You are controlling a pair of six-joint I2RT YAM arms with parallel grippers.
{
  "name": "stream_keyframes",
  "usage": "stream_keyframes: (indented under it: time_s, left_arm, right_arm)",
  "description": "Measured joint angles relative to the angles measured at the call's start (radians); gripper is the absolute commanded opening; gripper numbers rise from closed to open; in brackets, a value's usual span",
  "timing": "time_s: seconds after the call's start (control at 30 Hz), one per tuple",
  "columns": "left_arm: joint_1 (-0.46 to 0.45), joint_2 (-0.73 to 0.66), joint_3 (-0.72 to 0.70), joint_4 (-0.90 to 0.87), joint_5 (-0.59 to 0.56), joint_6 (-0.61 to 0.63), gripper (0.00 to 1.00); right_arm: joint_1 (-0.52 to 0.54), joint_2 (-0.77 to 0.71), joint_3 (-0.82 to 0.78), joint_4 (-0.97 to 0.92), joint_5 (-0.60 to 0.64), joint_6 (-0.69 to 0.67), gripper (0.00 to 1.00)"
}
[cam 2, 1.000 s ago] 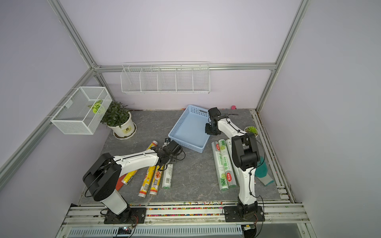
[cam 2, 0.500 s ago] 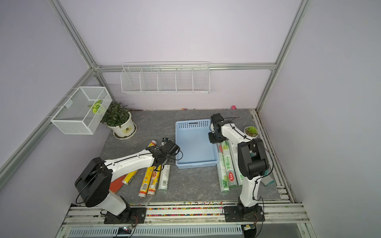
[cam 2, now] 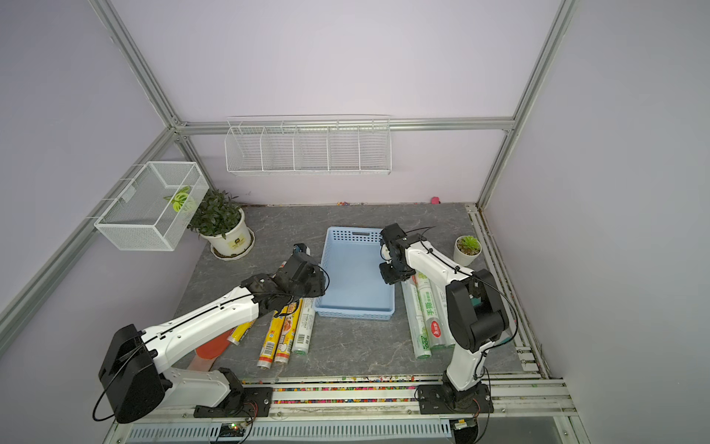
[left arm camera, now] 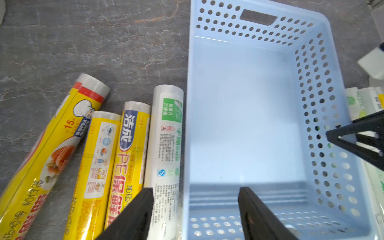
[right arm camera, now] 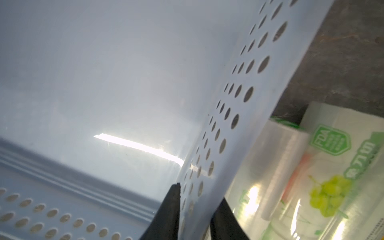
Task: Put the plastic wrap into the basket
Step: Adjust the plastic wrap at the center of the board.
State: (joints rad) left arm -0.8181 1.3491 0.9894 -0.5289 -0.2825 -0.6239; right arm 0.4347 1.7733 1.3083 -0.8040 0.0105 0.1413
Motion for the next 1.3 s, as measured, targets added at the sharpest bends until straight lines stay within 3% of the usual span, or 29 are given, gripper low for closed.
stream_keyframes:
  time_s: [0.4, 0.53, 0.7, 0.8, 0.87, 0.97, 1.03, 1.17, 1.3]
  left_arm:
    - [0.001, 0.093, 0.061, -0.001, 0.061, 0.011, 0.70]
    - [0.001, 0.093, 0.061, 0.019, 0.115, 0.027, 0.71]
    - [0.001, 0.095, 0.063, 0.105, 0.256, 0.081, 0.73]
    - [0.001, 0.131, 0.109, 0.154, 0.364, 0.115, 0.73]
    - [0.001, 0.187, 0.174, 0.192, 0.439, 0.127, 0.73]
    - [-0.006, 0.288, 0.278, 0.219, 0.525, 0.142, 0.74]
    - [-0.018, 0.364, 0.356, 0.213, 0.563, 0.156, 0.74]
    - [-0.061, 0.495, 0.484, 0.193, 0.624, 0.176, 0.75]
    - [-0.096, 0.568, 0.540, 0.185, 0.674, 0.184, 0.78]
  right_arm:
    - [0.080, -0.086, -0.106, -0.046, 0.035, 0.072, 0.29]
    - [0.085, -0.135, -0.118, -0.074, 0.024, 0.091, 0.41]
    - [0.063, -0.359, -0.109, -0.058, 0.096, 0.138, 0.50]
    - [-0.056, -0.521, -0.138, 0.013, 0.151, 0.183, 0.51]
    - [-0.227, -0.593, -0.200, 0.071, 0.158, 0.225, 0.51]
    - [-0.466, -0.607, -0.309, 0.122, 0.125, 0.272, 0.50]
    - [-0.565, -0.578, -0.367, 0.125, 0.091, 0.287, 0.50]
    - [-0.669, -0.515, -0.420, 0.122, 0.003, 0.286, 0.51]
    - [-0.681, -0.433, -0.413, 0.122, -0.047, 0.253, 0.50]
